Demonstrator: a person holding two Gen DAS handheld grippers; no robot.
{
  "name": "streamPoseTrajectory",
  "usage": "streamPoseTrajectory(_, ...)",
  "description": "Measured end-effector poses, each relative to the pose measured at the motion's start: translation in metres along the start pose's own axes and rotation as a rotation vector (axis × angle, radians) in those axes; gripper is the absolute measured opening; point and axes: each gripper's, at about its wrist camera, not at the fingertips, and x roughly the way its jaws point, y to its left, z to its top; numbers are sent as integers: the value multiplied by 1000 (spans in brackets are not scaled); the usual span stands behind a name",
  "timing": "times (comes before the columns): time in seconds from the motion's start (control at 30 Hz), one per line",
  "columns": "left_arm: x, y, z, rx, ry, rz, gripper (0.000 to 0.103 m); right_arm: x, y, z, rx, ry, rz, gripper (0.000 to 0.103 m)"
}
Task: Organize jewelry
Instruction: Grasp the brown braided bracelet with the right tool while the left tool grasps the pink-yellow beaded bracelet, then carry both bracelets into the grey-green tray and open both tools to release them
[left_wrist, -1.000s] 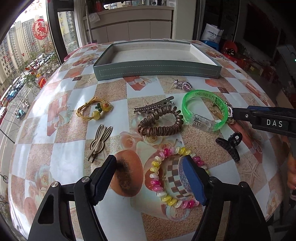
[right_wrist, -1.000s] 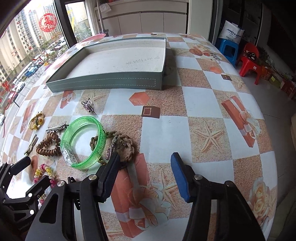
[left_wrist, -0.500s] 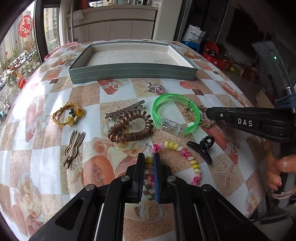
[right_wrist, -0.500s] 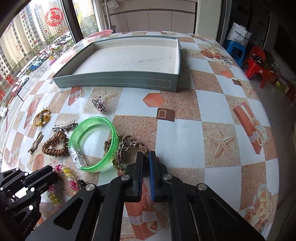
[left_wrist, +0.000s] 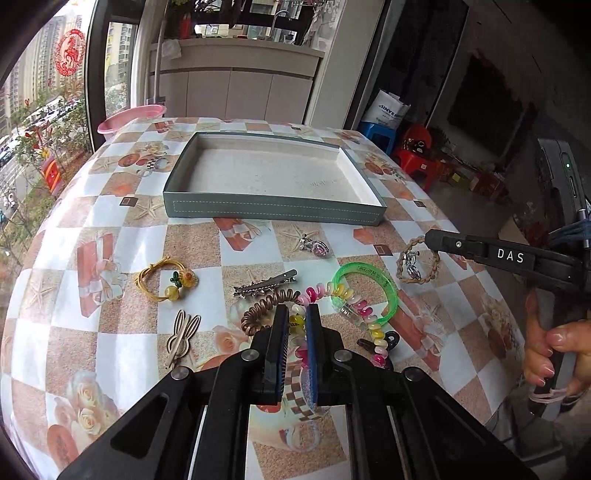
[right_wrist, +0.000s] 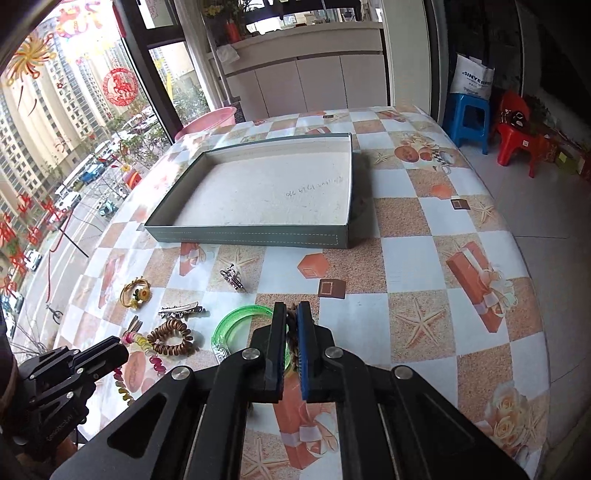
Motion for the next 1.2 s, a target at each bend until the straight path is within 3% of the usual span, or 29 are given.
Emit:
streamPoseTrajectory(0.17,-5,6,19,-16,-39,-3,22,-5,5,16,-5,-25,28,6)
streamPoseTrajectory(0.27,-6,10,28,-14,-54,12,22,-5,2,23,36,-23,87,6)
streamPoseTrajectory(0.4,-2,15,28,-30,-42,17,22,16,10,17,-86,29,-101,6)
streamPoseTrajectory(0.43,-1,15,27,-30,-41,20,22,22,5,13,-77,51,-107,6)
streamPoseTrajectory(0.6,2,18,26,-32,-29,23,22,23,-28,8,99,80,34,6)
streamPoseTrajectory(0.87,-1,21,59,-42,-63,-5,22,-6,-17,43,75,-5,92,6)
streamPoseTrajectory(1.2,21,33,140,-13,-100,39,22,15,1,114,51,-28,140,6)
